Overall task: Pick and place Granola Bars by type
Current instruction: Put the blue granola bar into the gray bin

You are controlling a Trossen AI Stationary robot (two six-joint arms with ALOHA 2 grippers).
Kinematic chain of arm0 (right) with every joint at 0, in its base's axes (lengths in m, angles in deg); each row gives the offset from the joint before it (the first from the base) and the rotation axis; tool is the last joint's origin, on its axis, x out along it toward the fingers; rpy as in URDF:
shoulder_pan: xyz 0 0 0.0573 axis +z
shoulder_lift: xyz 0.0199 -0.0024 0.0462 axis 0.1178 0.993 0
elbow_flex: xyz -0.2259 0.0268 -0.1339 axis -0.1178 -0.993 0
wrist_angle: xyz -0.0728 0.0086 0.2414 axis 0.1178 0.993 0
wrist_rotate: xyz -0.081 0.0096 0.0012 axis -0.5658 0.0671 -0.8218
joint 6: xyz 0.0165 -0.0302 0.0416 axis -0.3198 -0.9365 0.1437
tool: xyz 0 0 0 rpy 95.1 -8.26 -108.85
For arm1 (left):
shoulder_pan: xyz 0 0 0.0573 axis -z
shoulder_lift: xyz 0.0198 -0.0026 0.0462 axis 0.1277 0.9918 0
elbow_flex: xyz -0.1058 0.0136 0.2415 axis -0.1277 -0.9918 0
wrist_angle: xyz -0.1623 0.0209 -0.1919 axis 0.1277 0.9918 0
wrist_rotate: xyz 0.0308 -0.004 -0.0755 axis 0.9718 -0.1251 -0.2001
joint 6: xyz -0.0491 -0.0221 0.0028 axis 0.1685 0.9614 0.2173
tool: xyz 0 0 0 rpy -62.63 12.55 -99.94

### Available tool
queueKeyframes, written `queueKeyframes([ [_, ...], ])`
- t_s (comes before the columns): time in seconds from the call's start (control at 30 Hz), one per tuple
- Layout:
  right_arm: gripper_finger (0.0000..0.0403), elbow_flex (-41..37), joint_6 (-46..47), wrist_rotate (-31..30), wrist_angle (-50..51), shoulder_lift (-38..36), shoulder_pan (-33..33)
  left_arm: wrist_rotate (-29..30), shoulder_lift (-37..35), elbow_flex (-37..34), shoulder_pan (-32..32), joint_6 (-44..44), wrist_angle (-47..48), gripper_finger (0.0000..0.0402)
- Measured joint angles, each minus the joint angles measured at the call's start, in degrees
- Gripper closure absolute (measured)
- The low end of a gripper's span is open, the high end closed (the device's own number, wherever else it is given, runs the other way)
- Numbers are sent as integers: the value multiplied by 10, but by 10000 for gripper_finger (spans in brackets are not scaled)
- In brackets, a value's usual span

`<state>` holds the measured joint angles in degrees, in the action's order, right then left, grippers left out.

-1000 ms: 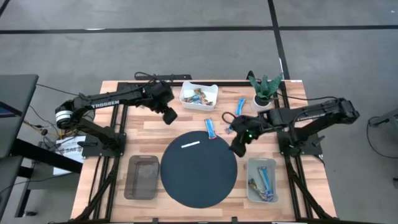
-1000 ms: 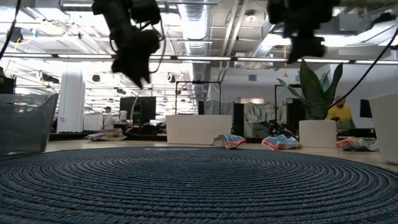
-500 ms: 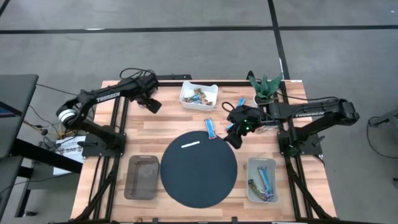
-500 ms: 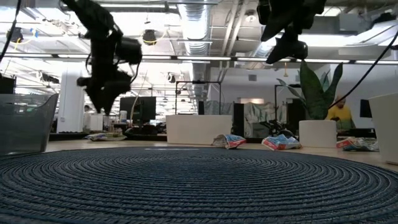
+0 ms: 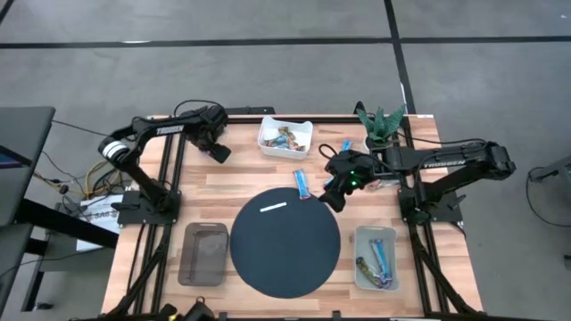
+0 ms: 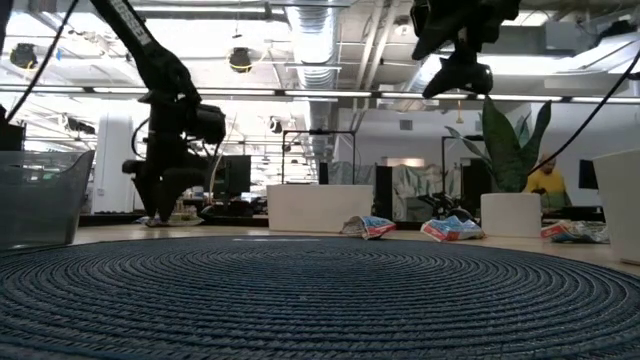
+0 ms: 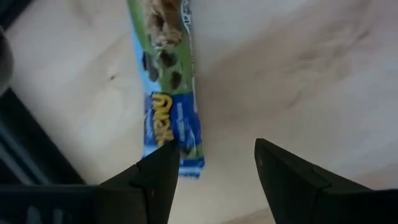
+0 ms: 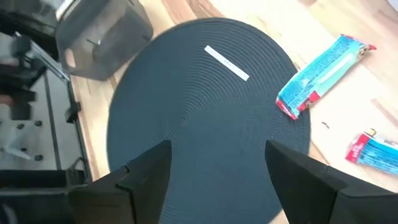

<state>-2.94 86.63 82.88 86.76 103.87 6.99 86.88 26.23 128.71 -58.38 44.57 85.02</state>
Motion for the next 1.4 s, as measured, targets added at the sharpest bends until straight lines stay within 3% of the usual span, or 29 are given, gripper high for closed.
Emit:
queueKeyframes([
  [0.23,154,0,19,1,-16,0,0,82,13,0,-5,-7,-26,198],
  [0.6,154,0,19,1,-18,0,0,122,9,0,-3,-10,-57,198],
  [0.83,154,0,30,1,-32,0,0,118,11,0,-7,-29,-90,207],
  [1.17,154,23,26,1,-38,0,0,81,15,1,-15,-67,-87,294],
  [1.4,154,38,15,0,-38,0,0,65,15,1,-17,-74,-89,290],
])
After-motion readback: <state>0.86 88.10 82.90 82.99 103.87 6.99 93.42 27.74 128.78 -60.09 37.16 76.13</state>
